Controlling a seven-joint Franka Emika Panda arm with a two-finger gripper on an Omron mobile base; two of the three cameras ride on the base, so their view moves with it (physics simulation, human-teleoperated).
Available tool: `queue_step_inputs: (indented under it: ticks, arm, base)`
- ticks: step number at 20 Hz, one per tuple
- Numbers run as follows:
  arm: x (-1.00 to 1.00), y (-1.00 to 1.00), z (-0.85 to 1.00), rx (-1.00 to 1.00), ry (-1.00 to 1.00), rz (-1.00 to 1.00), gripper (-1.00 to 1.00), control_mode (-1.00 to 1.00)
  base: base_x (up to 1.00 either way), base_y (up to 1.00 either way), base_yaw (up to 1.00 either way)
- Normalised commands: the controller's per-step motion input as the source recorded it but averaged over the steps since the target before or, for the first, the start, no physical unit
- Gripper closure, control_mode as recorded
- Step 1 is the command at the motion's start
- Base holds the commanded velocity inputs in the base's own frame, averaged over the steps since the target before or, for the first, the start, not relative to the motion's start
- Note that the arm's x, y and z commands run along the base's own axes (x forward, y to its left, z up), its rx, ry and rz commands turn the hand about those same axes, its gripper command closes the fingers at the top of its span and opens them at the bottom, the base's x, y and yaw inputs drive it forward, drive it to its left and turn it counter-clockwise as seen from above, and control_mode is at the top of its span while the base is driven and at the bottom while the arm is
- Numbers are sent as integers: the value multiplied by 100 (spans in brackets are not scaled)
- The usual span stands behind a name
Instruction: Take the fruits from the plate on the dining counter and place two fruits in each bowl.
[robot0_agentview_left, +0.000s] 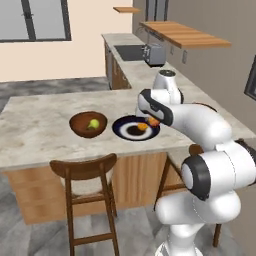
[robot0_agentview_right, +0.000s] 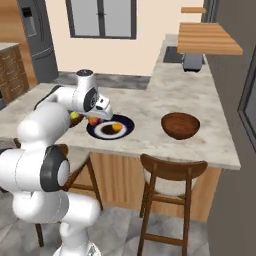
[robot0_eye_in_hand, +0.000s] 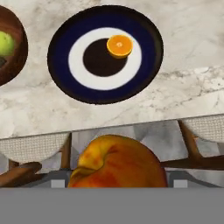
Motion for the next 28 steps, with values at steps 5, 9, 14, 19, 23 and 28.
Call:
queue_step_inputs:
  ticks: [5,9,14,19,23,28]
  arm:
    - [0,0,0,0,0,0,100,100]
    - [0,0,0,0,0,0,100,100]
    - [0,0,0,0,0,0,100,100]
    - [0,0,0,0,0,0,100,100]
    - [0,0,0,0,0,0,100,100]
    - [23,1,0,0,-1,-3,100,-100]
  base:
    - [13,-100,0]
    - [44,-53,0]
    - [54,5,-4]
    - [58,1,-11]
    - [49,8,-15]
    - [26,12,-8]
